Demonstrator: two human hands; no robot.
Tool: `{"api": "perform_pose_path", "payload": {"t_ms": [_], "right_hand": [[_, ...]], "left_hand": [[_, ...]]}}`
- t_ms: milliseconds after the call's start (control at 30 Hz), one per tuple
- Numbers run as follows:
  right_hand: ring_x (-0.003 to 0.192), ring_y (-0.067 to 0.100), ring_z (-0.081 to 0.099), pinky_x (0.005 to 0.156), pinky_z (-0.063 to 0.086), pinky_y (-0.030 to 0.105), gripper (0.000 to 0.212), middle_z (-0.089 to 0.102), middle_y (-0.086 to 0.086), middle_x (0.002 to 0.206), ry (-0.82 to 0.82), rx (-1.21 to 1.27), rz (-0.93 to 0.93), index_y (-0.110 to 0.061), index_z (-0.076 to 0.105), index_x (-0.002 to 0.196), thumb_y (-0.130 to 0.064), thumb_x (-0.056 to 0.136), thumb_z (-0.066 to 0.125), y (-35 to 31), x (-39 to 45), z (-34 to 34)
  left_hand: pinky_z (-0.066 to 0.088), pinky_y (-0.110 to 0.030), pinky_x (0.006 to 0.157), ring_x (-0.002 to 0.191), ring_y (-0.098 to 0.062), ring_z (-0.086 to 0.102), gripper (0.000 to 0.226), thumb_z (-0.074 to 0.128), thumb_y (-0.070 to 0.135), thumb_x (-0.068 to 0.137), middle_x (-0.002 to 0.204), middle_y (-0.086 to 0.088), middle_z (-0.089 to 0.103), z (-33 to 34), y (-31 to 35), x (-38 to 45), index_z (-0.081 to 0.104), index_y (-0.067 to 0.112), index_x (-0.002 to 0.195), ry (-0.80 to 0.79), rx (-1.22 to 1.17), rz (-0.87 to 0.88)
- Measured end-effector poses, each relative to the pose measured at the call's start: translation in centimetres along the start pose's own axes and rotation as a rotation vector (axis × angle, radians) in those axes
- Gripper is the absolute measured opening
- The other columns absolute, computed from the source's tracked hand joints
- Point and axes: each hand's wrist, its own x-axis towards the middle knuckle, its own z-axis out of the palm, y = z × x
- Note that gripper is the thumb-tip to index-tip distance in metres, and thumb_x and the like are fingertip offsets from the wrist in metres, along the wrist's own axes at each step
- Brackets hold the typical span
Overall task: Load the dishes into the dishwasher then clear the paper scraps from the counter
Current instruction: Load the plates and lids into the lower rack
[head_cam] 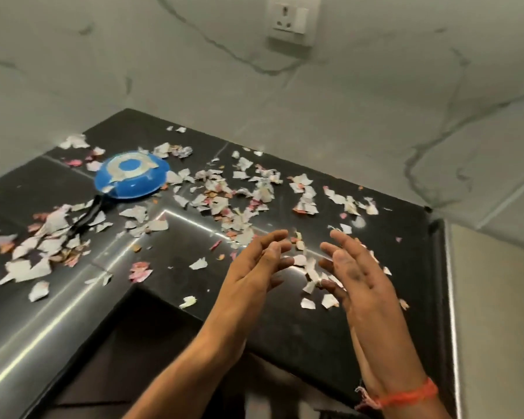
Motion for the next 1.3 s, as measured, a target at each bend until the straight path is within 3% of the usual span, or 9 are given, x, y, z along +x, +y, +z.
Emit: {"api": "perform_pose_path", "payload": {"t_ms": [300, 600, 867, 1000, 1100, 1200, 1300], "right_hand": [[0.121, 0.002, 0.061, 0.108, 0.047, 0.041, 0.046, 0.067, -0.018, 0.127, -0.389, -0.012, 0.062, -0.045, 0.061, 0.129, -0.052, 0.084, 0.057, 0.0, 5.6, 3.0], [0.124, 0.001, 0.059, 0.110, 0.047, 0.040, 0.041, 0.064, -0.014, 0.134, -0.592, 0.006, 0.085, -0.043, 0.060, 0.132, -0.055, 0.093, 0.057, -0.2, 9.1, 5.5], [0.127, 0.005, 0.058, 0.111, 0.046, 0.043, 0.042, 0.064, -0.015, 0.133, -0.618, -0.004, 0.068, -0.046, 0.063, 0.127, -0.056, 0.086, 0.057, -0.5, 12.1, 10.2], [0.124, 0.002, 0.059, 0.108, 0.047, 0.040, 0.037, 0.064, -0.018, 0.132, -0.605, -0.035, 0.048, -0.049, 0.063, 0.125, -0.058, 0.089, 0.057, -0.7, 13.6, 11.2], [0.121, 0.001, 0.061, 0.106, 0.048, 0.037, 0.038, 0.066, -0.018, 0.130, -0.559, -0.047, 0.066, -0.047, 0.064, 0.124, -0.056, 0.088, 0.057, -0.6, 14.5, 11.4], [0.120, 0.004, 0.063, 0.107, 0.047, 0.041, 0.040, 0.069, -0.018, 0.125, -0.513, -0.075, 0.072, -0.046, 0.065, 0.123, -0.053, 0.085, 0.055, -0.6, 15.1, 11.3], [0.119, 0.005, 0.064, 0.109, 0.046, 0.044, 0.036, 0.069, -0.018, 0.124, -0.494, -0.105, 0.078, -0.049, 0.066, 0.121, -0.052, 0.087, 0.055, -0.5, 15.6, 11.3]], "left_hand": [[0.051, -0.044, 0.106, 0.115, -0.009, 0.067, 0.029, 0.049, 0.037, 0.105, 0.124, 0.010, 0.071, -2.4, 0.3, 0.8, 0.066, 0.034, 0.128, 0.343, 0.009, 0.010], [0.053, -0.042, 0.102, 0.113, -0.016, 0.069, 0.028, 0.048, 0.031, 0.106, 0.120, 0.006, 0.072, -3.1, 1.4, 2.1, 0.065, 0.030, 0.128, 0.514, 0.015, 0.060], [0.052, -0.038, 0.103, 0.113, -0.008, 0.068, 0.025, 0.051, 0.037, 0.106, 0.125, 0.006, 0.068, -13.9, -0.7, 7.4, 0.060, 0.040, 0.129, 0.618, 0.129, -0.036], [0.051, -0.043, 0.103, 0.117, -0.020, 0.063, 0.037, 0.054, 0.031, 0.105, 0.117, 0.001, 0.067, -21.5, -3.0, 12.2, 0.053, 0.028, 0.142, 0.700, 0.255, -0.127], [0.047, -0.037, 0.102, 0.121, -0.019, 0.058, 0.045, 0.054, 0.029, 0.105, 0.127, 0.002, 0.060, -26.1, -3.6, 15.4, 0.047, 0.023, 0.148, 0.755, 0.372, -0.172], [0.046, -0.041, 0.109, 0.124, -0.017, 0.053, 0.047, 0.058, 0.026, 0.102, 0.138, 0.000, 0.053, -29.4, -3.6, 18.3, 0.047, 0.023, 0.148, 0.808, 0.497, -0.182], [0.049, -0.051, 0.107, 0.122, -0.025, 0.057, 0.053, 0.065, 0.030, 0.096, 0.136, -0.007, 0.058, -33.1, -4.6, 21.3, 0.048, 0.022, 0.146, 0.828, 0.693, -0.239]]}}
